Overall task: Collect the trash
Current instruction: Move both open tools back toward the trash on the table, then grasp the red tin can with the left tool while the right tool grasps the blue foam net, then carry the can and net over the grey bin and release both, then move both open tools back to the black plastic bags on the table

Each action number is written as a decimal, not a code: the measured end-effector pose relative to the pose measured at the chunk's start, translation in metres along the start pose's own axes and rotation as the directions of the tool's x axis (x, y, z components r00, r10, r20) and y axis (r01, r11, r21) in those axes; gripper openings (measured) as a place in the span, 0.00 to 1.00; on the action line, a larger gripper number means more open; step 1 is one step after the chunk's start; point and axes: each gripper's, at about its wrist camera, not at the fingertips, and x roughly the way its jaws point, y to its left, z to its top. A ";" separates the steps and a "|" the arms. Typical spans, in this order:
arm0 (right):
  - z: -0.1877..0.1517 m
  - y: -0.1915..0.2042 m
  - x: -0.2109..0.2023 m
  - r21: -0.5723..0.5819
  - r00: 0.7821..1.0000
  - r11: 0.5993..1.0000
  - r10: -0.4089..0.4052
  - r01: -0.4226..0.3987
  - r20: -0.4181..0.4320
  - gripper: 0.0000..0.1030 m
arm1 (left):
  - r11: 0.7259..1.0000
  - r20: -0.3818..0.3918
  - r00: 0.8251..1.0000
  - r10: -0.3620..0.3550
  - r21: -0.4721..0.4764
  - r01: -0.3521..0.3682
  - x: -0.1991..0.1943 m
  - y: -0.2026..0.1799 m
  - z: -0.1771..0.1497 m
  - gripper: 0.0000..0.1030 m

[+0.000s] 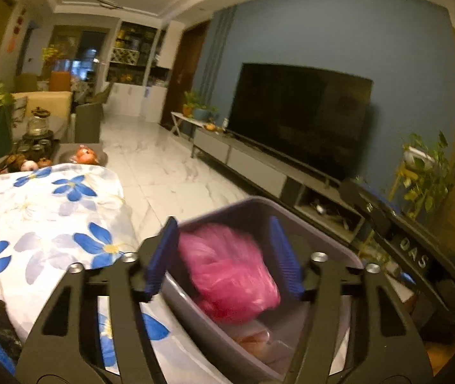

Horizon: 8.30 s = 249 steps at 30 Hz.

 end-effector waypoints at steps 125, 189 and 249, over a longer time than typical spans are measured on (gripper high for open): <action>-0.105 0.183 -0.095 -0.108 0.882 0.877 0.459 -0.469 -0.105 0.10 | 0.846 0.093 0.842 0.532 -0.107 -0.522 -0.314 0.146 -0.102 0.01; -0.019 0.005 -0.056 -0.011 0.998 0.999 0.035 -0.034 0.060 0.09 | 0.985 0.028 0.992 0.119 0.126 -0.122 -0.061 -0.016 0.004 0.02; -0.025 0.017 -0.067 0.007 0.995 0.999 0.036 -0.037 0.092 0.74 | 0.950 0.102 0.947 0.306 0.038 -0.311 -0.120 0.021 -0.021 0.88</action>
